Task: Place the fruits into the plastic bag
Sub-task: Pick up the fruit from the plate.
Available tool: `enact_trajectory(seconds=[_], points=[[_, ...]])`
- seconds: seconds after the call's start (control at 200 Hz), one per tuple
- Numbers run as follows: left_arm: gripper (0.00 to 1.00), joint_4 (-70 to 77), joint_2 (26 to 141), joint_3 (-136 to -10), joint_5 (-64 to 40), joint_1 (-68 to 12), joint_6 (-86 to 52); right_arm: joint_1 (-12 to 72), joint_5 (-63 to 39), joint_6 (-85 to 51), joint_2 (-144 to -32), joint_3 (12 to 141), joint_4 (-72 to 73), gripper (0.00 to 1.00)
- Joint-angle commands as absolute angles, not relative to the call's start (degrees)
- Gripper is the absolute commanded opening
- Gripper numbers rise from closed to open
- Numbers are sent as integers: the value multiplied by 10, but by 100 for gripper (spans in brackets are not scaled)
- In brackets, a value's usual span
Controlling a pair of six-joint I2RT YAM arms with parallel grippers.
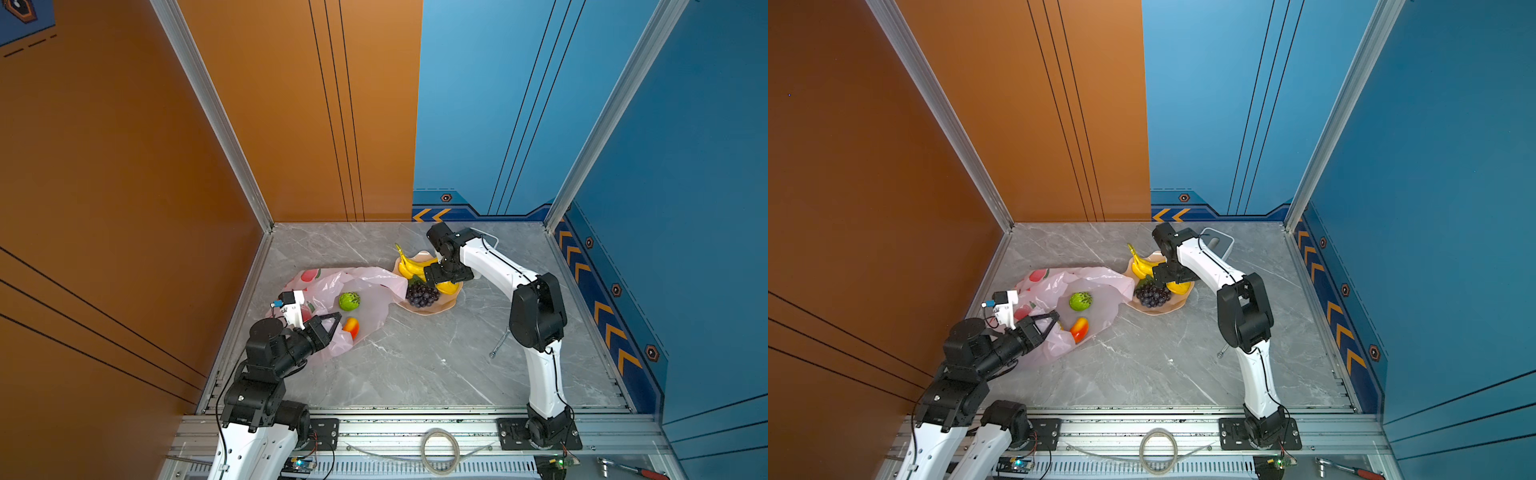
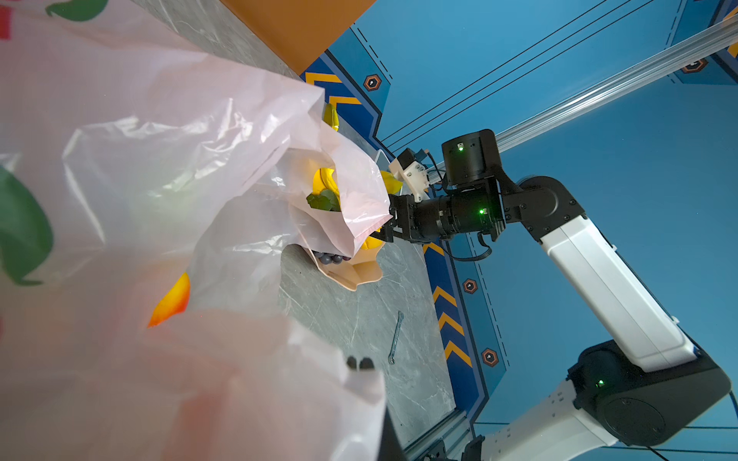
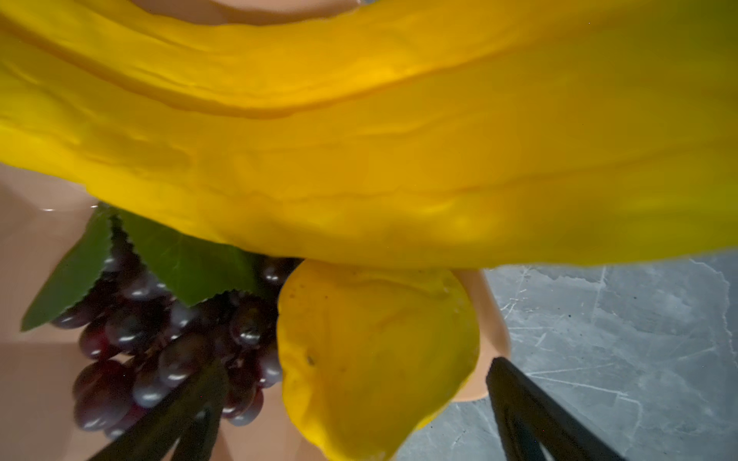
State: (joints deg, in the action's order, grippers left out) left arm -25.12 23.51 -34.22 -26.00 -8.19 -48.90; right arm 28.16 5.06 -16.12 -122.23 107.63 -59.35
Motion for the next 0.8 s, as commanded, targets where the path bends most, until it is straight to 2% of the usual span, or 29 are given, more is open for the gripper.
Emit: enact_trajectory(seconds=[0.0, 0.461, 0.796], points=[[0, -262, 228, -359, -265, -75, -478, 279, 98, -173, -1232, 1096, -597, 99], [0, -267, 224, -359, -265, -74, -476, 290, 149, -175, -1258, 1103, -593, 93], [0, -272, 219, -358, -263, -73, -475, 299, 156, -172, -1253, 1105, -593, 78]])
